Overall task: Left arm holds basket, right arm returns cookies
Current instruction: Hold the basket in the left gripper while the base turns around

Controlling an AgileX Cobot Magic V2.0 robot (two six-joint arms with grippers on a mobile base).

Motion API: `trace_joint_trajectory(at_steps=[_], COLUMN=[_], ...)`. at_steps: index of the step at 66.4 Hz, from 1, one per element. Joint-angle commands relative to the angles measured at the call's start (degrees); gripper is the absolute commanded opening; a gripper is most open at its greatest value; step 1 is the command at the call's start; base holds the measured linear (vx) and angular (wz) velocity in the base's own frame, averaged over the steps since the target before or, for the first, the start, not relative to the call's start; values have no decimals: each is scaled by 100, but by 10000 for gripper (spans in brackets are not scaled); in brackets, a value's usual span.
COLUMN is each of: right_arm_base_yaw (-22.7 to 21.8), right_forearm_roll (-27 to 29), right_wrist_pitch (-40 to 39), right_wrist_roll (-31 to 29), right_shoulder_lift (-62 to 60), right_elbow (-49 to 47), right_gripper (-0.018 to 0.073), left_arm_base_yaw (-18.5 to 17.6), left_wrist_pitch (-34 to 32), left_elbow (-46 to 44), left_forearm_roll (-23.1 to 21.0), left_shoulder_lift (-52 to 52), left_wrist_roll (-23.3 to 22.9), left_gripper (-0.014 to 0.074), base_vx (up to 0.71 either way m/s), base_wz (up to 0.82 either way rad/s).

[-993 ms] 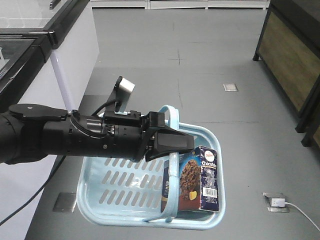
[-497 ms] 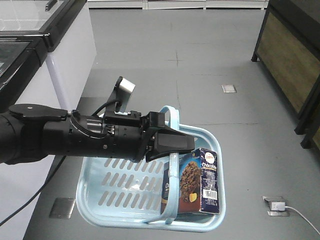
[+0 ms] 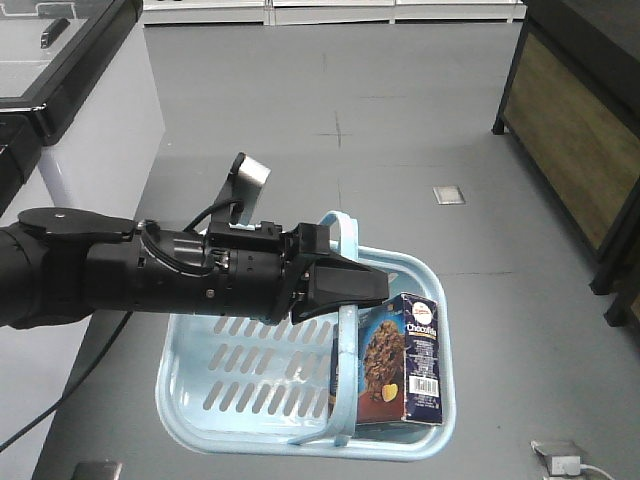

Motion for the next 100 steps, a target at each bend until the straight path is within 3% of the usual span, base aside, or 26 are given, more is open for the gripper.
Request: trace_joint_trajectory(at_steps=[1, 100], right_arm_base_yaw=[-19, -19], right_forearm_roll=[-39, -39], right_wrist_pitch=[-400, -400], right_wrist_roll=[-48, -48], right_shoulder_lift=[-64, -64], right_elbow=[16, 16], right_gripper=[-4, -4], left_arm_base_yaw=[-19, -19], left_wrist_pitch=[300, 300], left_elbow=[-214, -214], left_forearm_roll=[-649, -649], left_shoulder_lift=[-256, -256], left_wrist_roll=[49, 49], left_gripper=[-6, -6], base_vx=[40, 49], base_wz=[-3, 2])
